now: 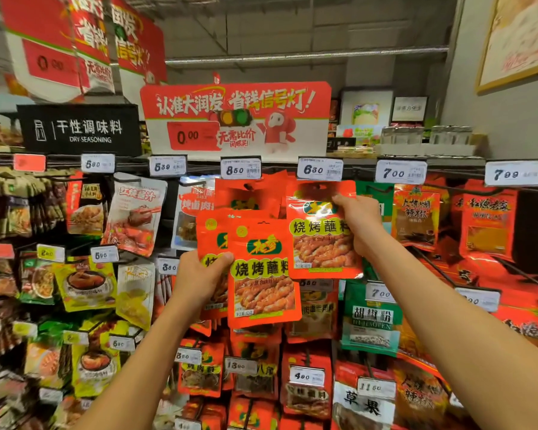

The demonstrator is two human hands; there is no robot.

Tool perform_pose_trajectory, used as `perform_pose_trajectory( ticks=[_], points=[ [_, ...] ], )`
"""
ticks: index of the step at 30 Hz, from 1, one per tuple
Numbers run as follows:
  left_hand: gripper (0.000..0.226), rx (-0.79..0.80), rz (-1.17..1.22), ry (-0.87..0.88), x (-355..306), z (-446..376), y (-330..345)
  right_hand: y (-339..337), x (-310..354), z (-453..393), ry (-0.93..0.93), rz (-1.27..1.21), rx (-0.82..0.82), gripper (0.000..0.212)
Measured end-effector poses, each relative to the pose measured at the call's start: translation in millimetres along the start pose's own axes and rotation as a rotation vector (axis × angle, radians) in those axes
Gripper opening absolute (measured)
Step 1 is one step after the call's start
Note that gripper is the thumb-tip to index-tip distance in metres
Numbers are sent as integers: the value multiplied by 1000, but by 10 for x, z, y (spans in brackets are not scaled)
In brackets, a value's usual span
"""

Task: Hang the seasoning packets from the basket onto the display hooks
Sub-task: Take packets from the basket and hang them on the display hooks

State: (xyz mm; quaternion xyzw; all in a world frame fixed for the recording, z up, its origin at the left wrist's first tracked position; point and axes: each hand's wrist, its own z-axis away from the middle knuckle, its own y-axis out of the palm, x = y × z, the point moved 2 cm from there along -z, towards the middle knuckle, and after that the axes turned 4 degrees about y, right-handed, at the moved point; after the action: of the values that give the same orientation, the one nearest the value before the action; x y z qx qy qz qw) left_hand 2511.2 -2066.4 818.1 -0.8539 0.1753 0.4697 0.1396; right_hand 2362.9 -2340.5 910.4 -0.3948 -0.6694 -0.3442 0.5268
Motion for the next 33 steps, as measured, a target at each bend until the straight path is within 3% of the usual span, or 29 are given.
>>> perform_pose_trajectory(
  ticks=[4, 17, 24, 26, 33],
  points=[
    [4, -53, -9, 15, 33, -24, -80, 34, -16, -33, 19, 0, -37, 24],
    [19, -96, 3, -20, 91, 2, -278, 160, -31, -26, 63, -92, -75, 15],
    [15, -71, 0, -26, 53, -8, -196, 198, -96, -27, 30, -98, -117, 29],
    [28, -66, 25, -28, 41, -11, -178, 222, -67, -34, 44, -101, -124, 31],
    [27, -93, 31, 0, -65, 15, -140, 223, -48, -12, 66, -83, -167, 26]
  ],
)
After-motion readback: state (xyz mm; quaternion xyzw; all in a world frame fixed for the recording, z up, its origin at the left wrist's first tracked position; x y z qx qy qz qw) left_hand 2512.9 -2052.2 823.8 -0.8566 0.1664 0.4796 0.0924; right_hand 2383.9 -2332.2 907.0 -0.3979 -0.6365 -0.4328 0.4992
